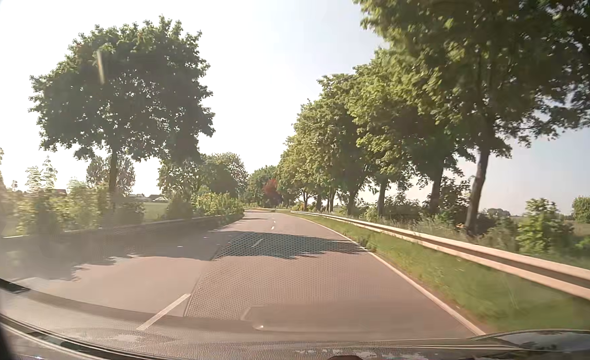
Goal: Follow the waypoints while adhering to traffic rules and regulations
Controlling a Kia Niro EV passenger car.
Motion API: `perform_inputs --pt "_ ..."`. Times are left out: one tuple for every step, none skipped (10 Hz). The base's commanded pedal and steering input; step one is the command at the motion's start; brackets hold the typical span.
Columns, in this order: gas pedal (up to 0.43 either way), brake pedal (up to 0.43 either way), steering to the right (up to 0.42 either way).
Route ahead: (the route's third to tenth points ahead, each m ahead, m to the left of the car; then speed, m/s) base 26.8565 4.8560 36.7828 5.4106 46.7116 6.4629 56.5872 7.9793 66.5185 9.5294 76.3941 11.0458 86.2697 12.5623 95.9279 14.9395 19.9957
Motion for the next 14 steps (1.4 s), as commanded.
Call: perform_inputs --pt "0.197 0.000 -0.013" --pt "0.209 0.000 -0.013" --pt "0.209 0.000 -0.013" --pt "0.209 0.000 -0.014" --pt "0.220 0.000 -0.014" --pt "0.220 0.000 -0.015" --pt "0.220 0.000 -0.015" --pt "0.220 0.000 -0.015" --pt "0.228 0.000 -0.015" --pt "0.228 0.000 -0.015" --pt "0.228 0.000 -0.015" --pt "0.240 0.000 -0.015" --pt "0.240 0.000 -0.014" --pt "0.240 0.000 -0.013"
